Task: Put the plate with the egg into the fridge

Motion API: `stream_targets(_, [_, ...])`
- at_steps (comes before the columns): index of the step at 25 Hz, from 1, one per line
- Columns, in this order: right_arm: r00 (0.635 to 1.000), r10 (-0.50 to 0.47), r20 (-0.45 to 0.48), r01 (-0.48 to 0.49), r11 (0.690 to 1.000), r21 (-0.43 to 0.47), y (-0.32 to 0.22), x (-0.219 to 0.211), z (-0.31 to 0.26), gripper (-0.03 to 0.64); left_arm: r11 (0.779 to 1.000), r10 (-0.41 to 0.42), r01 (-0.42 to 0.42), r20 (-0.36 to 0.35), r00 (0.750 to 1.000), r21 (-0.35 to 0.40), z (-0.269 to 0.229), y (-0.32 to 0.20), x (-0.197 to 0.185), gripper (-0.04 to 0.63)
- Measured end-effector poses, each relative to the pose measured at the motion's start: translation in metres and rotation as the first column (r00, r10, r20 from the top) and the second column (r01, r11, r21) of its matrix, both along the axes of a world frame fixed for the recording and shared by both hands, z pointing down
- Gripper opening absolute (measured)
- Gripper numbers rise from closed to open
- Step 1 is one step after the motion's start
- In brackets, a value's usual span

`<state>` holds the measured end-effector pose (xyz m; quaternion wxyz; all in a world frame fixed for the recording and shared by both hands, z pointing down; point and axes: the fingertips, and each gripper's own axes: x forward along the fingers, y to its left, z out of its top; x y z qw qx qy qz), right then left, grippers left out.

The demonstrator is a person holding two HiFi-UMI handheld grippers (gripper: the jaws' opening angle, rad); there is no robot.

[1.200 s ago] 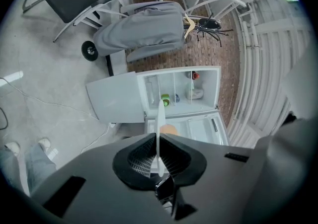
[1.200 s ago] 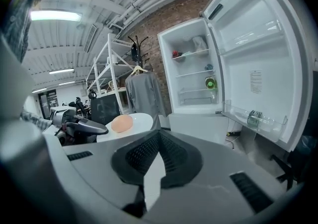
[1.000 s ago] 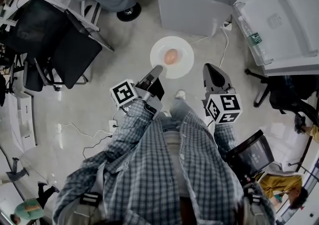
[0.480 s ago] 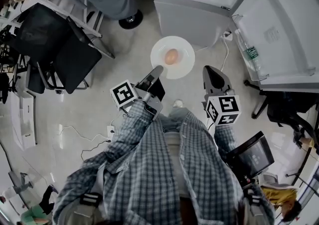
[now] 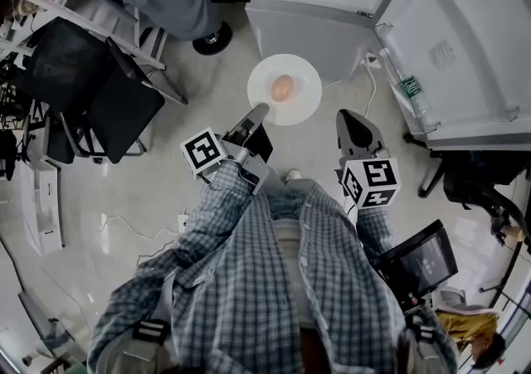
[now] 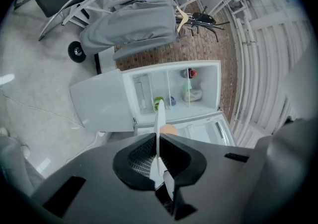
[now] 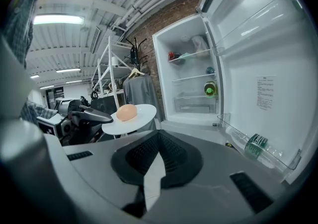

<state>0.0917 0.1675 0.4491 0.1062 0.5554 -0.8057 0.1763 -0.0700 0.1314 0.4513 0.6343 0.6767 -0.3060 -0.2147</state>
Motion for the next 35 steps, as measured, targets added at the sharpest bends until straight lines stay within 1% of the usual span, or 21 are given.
stream_targets(3, [1.0, 0.001, 0.002, 0.0, 1.0, -0.002, 0.004, 0.003, 0.003, 0.006, 1.0, 0.012, -0.012, 0.012, 1.0, 0.014, -0.002, -0.003, 0.007, 0.015])
stream_targets(6, [1.0, 0.011, 0.018, -0.011, 1.0, -0.007, 0.009, 0.006, 0.007, 0.006, 0.999, 0.022, -0.022, 0.008, 1.0, 0.024, -0.005, -0.004, 0.012, 0.015])
stream_targets(9, [1.0, 0.024, 0.01, -0.024, 1.0, -0.016, 0.013, 0.011, 0.011, 0.006, 0.999, 0.029, -0.029, 0.009, 1.0, 0.021, -0.002, -0.004, 0.016, 0.015])
stream_targets(13, [0.999, 0.049, 0.006, -0.048, 0.999, -0.018, 0.01, 0.018, 0.012, 0.006, 0.999, 0.046, -0.047, 0.014, 0.999, 0.018, -0.002, -0.009, 0.02, 0.015])
stream_targets(18, [0.998, 0.069, 0.013, -0.069, 0.997, -0.024, 0.001, 0.016, 0.016, 0.006, 0.998, 0.063, -0.063, 0.006, 0.998, 0.024, -0.005, -0.023, 0.021, 0.015])
stream_targets(21, [0.998, 0.068, 0.007, -0.068, 0.997, -0.029, -0.01, 0.015, 0.017, 0.006, 0.997, 0.071, -0.071, -0.001, 0.997, 0.019, -0.003, -0.036, 0.023, 0.015])
stream_targets(24, [0.998, 0.049, -0.037, -0.05, 0.998, -0.027, -0.025, 0.016, 0.014, 0.006, 0.997, 0.079, -0.079, 0.001, 0.997, 0.018, 0.001, -0.054, 0.026, 0.015])
stream_targets(27, [0.997, 0.045, -0.067, -0.047, 0.999, -0.028, -0.043, 0.02, 0.01, 0.006, 0.996, 0.087, -0.087, -0.014, 0.996, 0.017, 0.001, -0.073, 0.032, 0.017])
stream_targets(31, [0.996, 0.059, -0.074, -0.061, 0.998, -0.027, -0.07, 0.023, 0.005, 0.006, 0.994, 0.109, -0.109, -0.033, 0.993, 0.021, -0.003, -0.099, 0.041, 0.015])
stream_targets(35, [0.996, 0.058, -0.074, -0.06, 0.998, -0.022, -0.099, 0.017, -0.004, 0.006, 0.993, 0.119, -0.119, -0.035, 0.992, 0.013, -0.002, -0.128, 0.042, 0.015])
